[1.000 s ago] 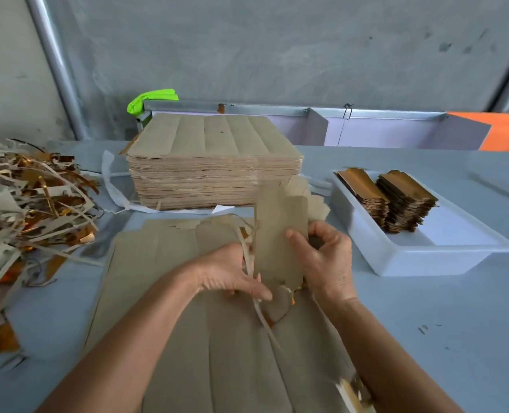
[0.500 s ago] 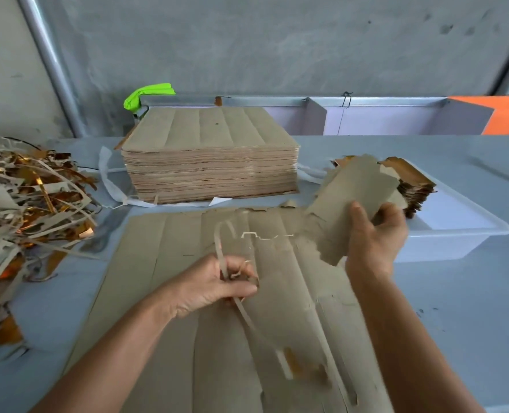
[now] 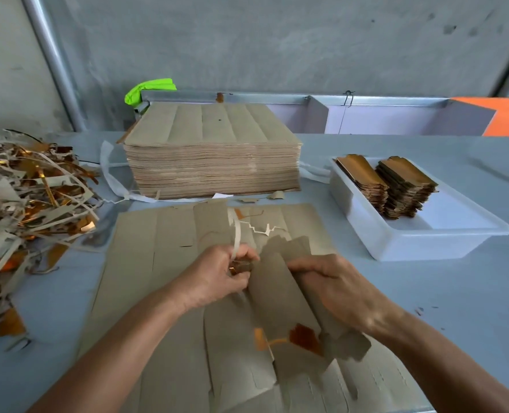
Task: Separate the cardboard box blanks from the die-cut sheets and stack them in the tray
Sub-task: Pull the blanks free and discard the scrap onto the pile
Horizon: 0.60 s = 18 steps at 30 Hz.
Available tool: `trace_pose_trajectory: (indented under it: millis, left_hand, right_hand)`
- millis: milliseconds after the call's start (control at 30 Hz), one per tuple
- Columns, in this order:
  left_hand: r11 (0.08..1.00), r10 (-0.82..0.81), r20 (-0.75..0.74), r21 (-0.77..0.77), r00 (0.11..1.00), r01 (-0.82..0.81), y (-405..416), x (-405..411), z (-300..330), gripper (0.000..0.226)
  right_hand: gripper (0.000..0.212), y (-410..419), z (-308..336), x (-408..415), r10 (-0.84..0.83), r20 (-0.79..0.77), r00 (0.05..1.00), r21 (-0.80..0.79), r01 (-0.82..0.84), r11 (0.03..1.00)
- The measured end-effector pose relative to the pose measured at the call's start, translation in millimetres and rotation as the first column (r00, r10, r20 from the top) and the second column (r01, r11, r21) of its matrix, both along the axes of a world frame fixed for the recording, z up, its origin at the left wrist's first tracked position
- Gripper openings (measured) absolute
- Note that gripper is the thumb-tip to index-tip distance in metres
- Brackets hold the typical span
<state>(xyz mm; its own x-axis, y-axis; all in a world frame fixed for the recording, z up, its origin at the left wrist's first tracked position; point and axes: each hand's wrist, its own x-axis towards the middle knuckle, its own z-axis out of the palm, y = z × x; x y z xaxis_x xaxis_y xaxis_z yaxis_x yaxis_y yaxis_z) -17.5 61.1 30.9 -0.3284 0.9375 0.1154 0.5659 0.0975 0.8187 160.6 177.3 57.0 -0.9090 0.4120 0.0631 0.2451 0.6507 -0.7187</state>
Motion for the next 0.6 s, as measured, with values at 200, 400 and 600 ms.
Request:
trace_pose_trajectory:
  millis: [200,400,600]
  left_hand:
    - [0.978,0.199,-0.101,0.082,0.975,-0.191,9,12,-12,0.047]
    - [0.924,0.36,-0.16,0.198,0.919,-0.327,-9,2,-18,0.031]
    - [0.994,0.114,-0.05,0.006,0.992,-0.114,-20,7,-15,0.028]
  right_hand:
    - [0.021,-10,-14,-7,-0.258,-0.015,0.966,-0.053,0.257,0.965]
    - [0.006,-3,-27,3,-0.591,-0.121,0.798,-0.297,0.539,0.788]
    - [0.038,-6,-26,7,-0.557,-0.318,0.767,-0.459,0.389,0.799]
